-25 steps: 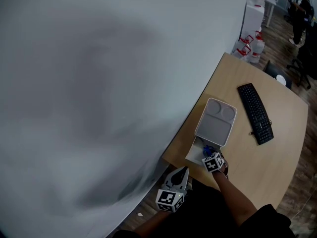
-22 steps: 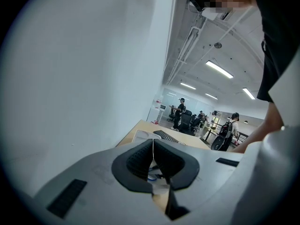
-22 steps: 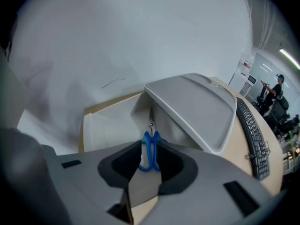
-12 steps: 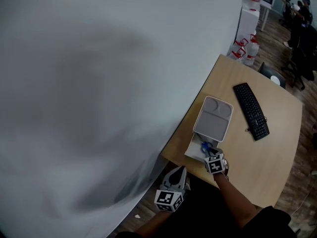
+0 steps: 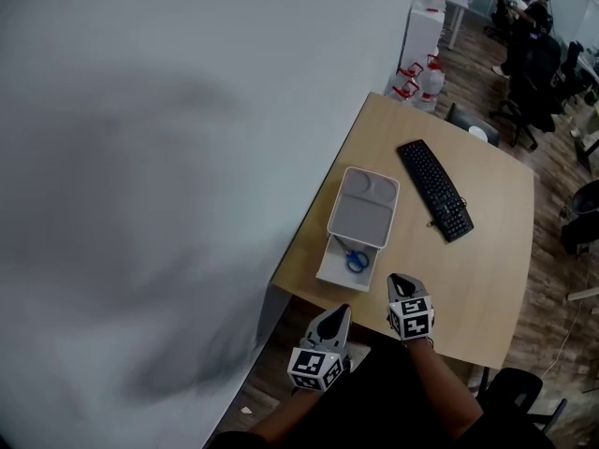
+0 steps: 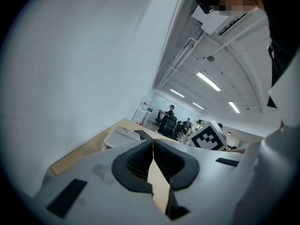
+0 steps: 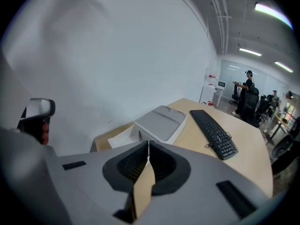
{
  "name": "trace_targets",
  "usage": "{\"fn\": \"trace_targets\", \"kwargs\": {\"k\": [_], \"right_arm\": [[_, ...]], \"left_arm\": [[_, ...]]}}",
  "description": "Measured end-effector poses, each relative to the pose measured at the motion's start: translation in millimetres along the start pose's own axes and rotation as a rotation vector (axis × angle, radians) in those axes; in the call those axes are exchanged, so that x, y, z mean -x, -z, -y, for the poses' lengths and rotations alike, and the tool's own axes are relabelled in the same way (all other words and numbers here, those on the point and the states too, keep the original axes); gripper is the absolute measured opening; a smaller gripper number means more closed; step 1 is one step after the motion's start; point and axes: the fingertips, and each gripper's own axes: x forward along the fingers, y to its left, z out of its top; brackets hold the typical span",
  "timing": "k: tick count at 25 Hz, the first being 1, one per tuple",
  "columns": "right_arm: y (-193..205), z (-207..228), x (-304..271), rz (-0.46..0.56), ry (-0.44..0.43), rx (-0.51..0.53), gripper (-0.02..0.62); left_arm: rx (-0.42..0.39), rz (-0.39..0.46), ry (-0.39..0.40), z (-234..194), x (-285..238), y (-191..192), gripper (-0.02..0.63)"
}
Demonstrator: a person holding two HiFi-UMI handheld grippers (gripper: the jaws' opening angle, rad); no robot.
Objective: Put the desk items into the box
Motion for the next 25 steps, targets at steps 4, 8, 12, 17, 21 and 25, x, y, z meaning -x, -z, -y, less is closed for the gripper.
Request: {"fn": "trace_targets", "kwargs": {"k": [4,8,12,17,21,25], "right_arm": [[-4.7,6.7,39.9,0.055,-0.015,-0.045,0.066],[-8.8,42.4,78.4,0.137,0.008,-0.130,0.066],[-2.6,90.7,127.0,0.206,0.067,-0.163,0.066],[31.1,155.8,202.7,0.277,0.156,-0.229,0.066],[59.9,207.7,262.5,0.366,0.207,-0.293,0.066],[86.8,260.2,312.2,0.422,0.273,-0.321,0.066]], "left_arm": [[-0.010,-0.014,0.056,29.3,-7.1,-3.6,0.015],[-0.046,-0.021,0.118,66.9,-25.0,-4.6,0.015],[-0.067,-0.043,0.194,117.8,-50.7,3.8,0.015],[-0.148,-0.091,0.304,207.6,-78.5,23.2,0.015],[-0.212,-0.143,0.360,267.6,-101.4,45.9,0.015],[-0.201,-0.141,0.348,319.4,-130.6,59.1,0.015]]}}
